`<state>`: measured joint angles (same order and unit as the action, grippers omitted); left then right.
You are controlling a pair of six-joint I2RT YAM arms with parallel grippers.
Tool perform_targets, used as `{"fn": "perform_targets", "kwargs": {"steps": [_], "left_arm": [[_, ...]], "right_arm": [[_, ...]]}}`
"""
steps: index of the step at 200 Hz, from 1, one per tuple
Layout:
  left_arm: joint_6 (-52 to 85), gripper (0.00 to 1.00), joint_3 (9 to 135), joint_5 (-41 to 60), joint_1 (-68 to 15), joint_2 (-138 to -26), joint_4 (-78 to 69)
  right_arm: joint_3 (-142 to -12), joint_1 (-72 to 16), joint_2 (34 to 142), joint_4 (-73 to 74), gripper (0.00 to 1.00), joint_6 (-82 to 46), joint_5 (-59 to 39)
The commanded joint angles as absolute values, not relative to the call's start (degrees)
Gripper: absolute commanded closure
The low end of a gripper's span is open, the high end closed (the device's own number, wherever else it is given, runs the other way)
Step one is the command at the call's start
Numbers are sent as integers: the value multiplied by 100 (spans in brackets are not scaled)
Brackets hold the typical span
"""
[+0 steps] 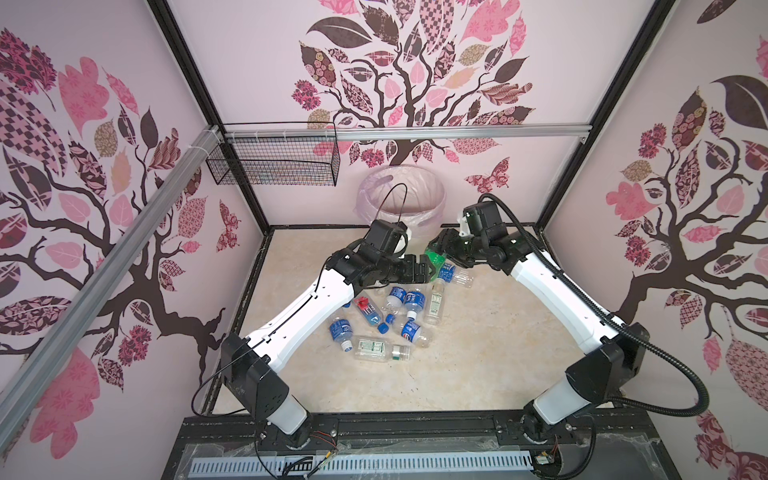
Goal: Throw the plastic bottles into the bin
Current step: 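Close the left gripper around the green bottle's body below the right gripper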
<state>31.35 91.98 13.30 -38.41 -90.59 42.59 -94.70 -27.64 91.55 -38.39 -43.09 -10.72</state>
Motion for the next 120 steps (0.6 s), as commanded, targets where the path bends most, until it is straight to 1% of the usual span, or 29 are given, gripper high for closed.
{"fn": "perform_targets", "kwargs": {"steps": [1,19,37,54,75,91,120], "left_arm": [[3009,3,9398,1395,-3788,-8958,4127],[3023,5,9331,1448,-3784,-8938,4032],[3052,10,9228,1476,-3788,-8922,3941],[3074,13,9125,1477,-3781,-8895,3861],[3085,22,9066,1485,-3779,-8886,3802],[3118,32,9041,1525,-3784,-8898,3724],[3213,36,9039,1595,-3779,-9023,3707]], "right_arm": [[-9828,-2857,9274,-3759,46,-4319,-1333],[-9914,-2870,9331,-3783,46,-4363,-1445],[-9901,-2884,9351,-3723,46,-4419,-1517],[-9913,-2887,9376,-3674,46,-4463,-1623],[-9923,-2894,9387,-3665,46,-4470,-1661],[-9925,-2896,9395,-3673,46,-4467,-1690],[-9974,-2892,9428,-3674,46,-4417,-1729]]}}
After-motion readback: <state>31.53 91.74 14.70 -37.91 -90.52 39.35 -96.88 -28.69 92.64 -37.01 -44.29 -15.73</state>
